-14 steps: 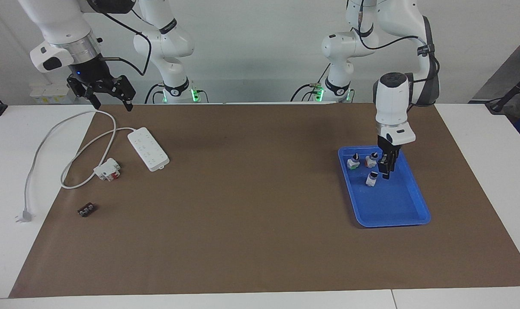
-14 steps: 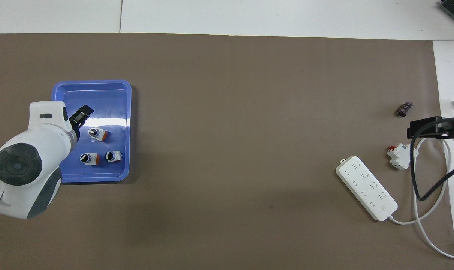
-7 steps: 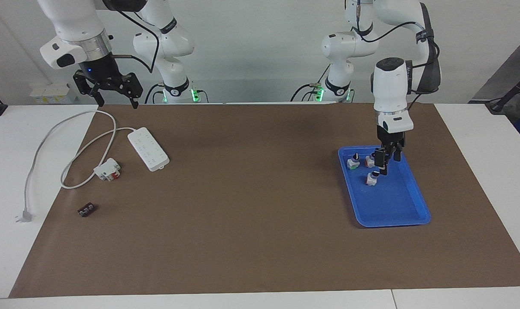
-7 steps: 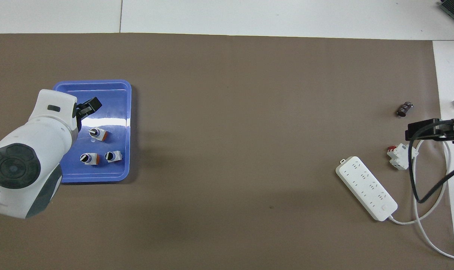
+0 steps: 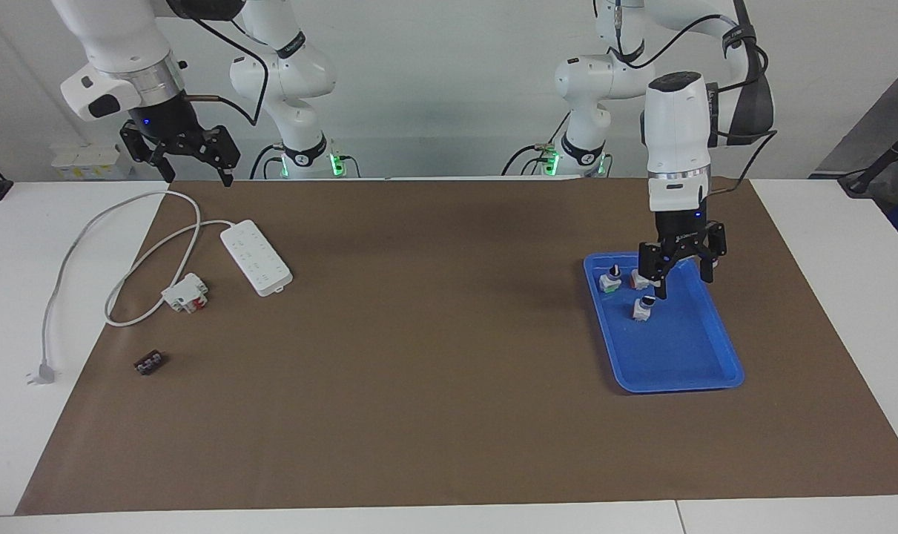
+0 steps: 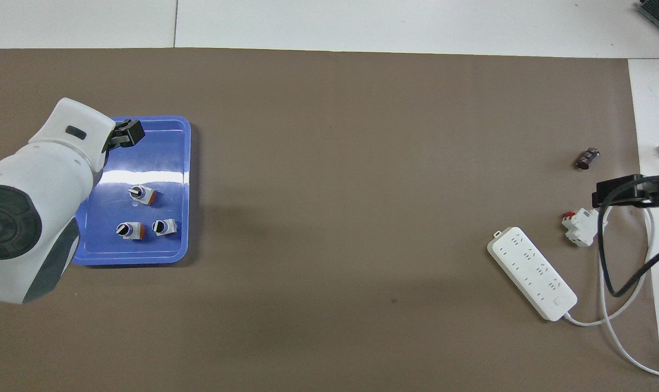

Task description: Turn and place switch with both arms

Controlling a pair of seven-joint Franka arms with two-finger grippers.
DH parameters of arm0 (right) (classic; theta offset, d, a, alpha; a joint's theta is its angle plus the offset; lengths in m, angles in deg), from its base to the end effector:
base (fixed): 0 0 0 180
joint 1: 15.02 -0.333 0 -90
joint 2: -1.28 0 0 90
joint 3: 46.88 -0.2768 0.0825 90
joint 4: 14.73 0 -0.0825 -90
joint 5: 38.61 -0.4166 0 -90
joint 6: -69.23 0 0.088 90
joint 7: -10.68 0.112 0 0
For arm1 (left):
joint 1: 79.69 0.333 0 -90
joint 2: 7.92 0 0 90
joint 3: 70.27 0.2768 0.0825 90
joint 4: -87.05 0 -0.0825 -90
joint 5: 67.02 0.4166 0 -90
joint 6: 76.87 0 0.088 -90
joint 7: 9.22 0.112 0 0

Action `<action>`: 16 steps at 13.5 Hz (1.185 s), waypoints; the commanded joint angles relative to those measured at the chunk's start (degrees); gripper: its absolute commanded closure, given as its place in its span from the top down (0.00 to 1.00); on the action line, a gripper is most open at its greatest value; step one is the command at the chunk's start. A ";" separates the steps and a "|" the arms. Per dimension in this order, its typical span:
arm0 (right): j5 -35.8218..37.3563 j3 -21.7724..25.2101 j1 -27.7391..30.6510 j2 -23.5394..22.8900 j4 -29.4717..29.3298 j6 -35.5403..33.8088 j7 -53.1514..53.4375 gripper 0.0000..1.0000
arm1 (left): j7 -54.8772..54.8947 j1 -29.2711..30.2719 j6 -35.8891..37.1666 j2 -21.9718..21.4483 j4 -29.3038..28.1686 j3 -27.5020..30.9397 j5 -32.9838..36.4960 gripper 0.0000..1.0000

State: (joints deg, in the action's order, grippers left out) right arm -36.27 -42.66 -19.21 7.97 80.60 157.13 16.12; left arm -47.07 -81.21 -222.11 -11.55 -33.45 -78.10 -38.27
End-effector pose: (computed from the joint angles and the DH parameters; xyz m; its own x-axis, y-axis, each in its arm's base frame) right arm 0.5508 -0.0070 0.5966 0.9953 -0.0962 -0.0101 -0.0958 -0.9948 0.0334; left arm 0.5952 -0.1029 0.4417 0.8177 0.0896 0.5686 0.1841 -0.9766 -0.1109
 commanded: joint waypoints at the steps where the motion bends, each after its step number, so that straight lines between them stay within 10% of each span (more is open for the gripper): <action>1: -1.19 0.62 0.05 -0.19 -0.85 -1.07 -1.13 1.00 | 11.07 -2.00 9.41 2.31 7.35 0.45 -6.03 1.00; 5: -1.10 0.27 -0.47 0.42 -0.67 -1.06 -1.39 1.00 | 32.96 -0.69 29.44 2.76 18.26 1.59 -23.46 1.00; 16: -1.10 0.18 -0.56 0.43 -0.67 -1.07 -1.31 1.00 | 45.84 4.41 60.77 3.99 37.52 2.30 -27.17 1.00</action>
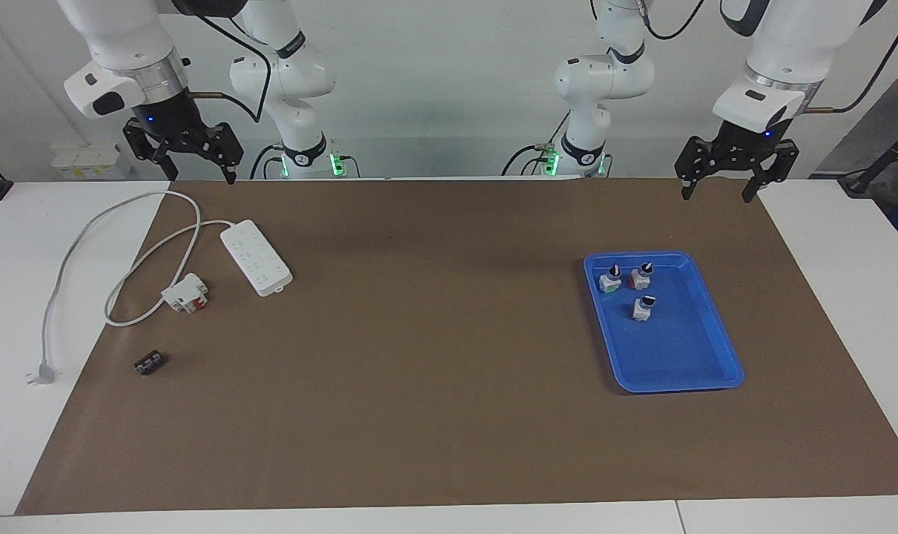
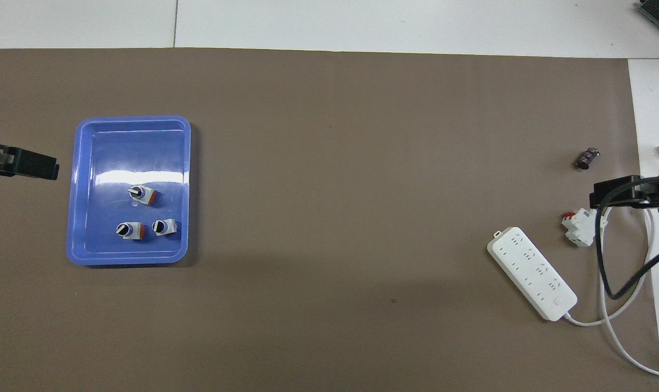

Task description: Turn and place switch with both arms

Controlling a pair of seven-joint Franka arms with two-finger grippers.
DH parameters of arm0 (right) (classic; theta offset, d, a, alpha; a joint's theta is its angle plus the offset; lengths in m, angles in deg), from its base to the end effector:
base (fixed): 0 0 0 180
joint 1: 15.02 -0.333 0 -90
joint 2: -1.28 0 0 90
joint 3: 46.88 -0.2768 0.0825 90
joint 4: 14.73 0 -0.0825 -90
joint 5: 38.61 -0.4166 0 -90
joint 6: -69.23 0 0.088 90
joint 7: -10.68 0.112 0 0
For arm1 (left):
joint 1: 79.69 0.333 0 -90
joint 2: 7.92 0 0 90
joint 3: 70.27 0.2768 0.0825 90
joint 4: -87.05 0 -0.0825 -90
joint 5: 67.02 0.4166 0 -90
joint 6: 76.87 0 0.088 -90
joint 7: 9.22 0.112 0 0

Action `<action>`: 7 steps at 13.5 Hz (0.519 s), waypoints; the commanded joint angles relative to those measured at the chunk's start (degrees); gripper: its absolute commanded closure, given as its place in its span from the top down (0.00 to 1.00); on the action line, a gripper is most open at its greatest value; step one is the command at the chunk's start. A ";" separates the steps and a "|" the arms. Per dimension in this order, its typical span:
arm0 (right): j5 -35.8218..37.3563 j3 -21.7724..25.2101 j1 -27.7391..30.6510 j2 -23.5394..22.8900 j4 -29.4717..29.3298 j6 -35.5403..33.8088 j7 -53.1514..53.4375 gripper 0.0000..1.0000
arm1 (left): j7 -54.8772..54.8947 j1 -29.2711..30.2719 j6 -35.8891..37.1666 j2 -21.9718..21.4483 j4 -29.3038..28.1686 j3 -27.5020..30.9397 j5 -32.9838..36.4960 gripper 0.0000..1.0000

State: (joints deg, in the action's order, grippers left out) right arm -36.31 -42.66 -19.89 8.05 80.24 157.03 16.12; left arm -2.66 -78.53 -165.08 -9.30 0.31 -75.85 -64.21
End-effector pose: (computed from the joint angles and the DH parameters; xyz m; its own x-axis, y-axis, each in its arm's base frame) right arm 0.5504 -0.0004 0.6004 0.9964 -0.0844 -0.0043 -0.0842 -0.9959 0.0320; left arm 0.5765 -0.0396 0.6202 0.9810 -0.1888 0.0435 -0.1863 -0.9809 -0.0565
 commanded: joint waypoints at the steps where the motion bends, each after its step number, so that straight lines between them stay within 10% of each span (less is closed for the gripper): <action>1: -1.07 0.09 0.12 0.35 -0.23 -0.96 -1.31 1.00 | 1.44 2.52 4.53 1.21 3.42 0.13 -1.32 1.00; 7: -1.07 0.18 0.12 0.35 -0.31 -0.96 -1.31 1.00 | 6.09 4.98 9.99 -1.86 1.58 0.22 -2.72 1.00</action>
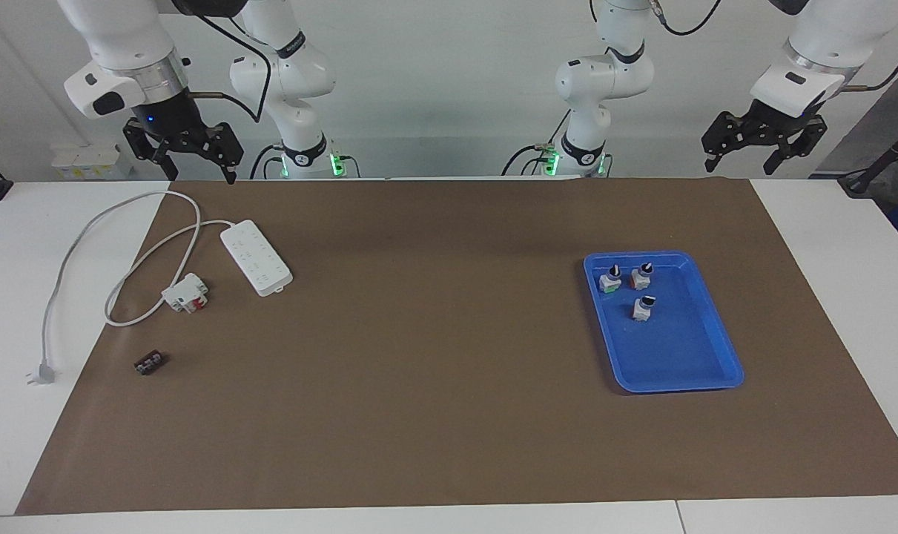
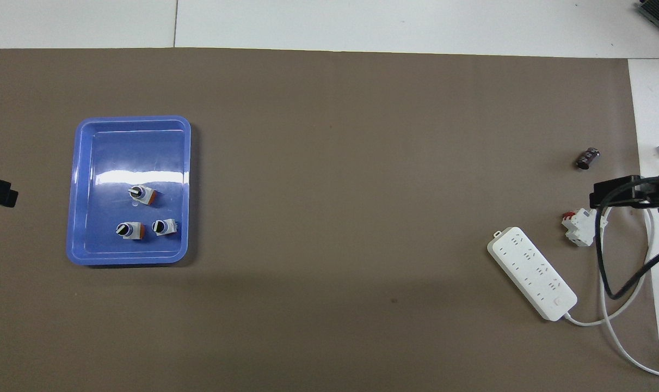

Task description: Turn and place switch with both arms

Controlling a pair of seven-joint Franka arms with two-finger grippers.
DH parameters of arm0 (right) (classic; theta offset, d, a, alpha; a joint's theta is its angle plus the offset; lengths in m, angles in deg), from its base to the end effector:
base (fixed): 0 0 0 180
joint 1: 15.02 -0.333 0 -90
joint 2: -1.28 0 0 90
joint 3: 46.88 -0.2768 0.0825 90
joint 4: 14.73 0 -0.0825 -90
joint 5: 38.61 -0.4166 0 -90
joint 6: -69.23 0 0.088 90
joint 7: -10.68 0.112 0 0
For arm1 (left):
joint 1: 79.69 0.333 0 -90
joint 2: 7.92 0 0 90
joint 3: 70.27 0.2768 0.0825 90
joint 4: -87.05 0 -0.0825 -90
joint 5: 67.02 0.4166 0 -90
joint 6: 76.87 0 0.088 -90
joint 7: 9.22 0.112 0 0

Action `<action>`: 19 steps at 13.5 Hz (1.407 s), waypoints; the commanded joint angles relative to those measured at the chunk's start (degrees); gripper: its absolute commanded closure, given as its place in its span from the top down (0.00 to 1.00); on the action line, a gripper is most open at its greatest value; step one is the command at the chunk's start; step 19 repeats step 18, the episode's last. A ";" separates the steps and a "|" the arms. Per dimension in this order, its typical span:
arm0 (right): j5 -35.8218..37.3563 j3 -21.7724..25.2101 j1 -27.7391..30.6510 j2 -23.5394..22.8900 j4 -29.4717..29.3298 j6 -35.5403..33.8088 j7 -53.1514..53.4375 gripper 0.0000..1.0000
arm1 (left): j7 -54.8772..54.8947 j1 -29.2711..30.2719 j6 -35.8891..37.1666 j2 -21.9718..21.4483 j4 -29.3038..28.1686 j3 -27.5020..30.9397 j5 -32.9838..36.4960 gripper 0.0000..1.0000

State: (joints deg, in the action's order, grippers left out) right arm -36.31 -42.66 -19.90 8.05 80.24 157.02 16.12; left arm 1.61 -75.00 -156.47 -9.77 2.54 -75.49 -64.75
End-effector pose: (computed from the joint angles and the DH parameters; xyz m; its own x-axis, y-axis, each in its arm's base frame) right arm 0.5504 -0.0003 0.6004 0.9964 -0.0843 -0.0044 -0.0841 -0.9959 0.0320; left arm 0.5581 -0.0010 0.6309 0.9800 -0.1896 -0.0603 -0.1917 -0.9810 -0.0314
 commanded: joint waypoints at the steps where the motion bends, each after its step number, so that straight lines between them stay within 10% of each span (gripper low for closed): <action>1: -1.07 0.18 0.13 0.35 -0.31 -0.96 -1.31 1.00 | 1.82 2.16 1.38 -2.01 -0.92 -0.13 -2.88 1.00; 19: -1.07 0.18 0.13 0.35 -0.31 -0.96 -1.31 1.00 | -0.20 2.87 0.68 -3.86 -4.44 -0.13 -2.45 1.00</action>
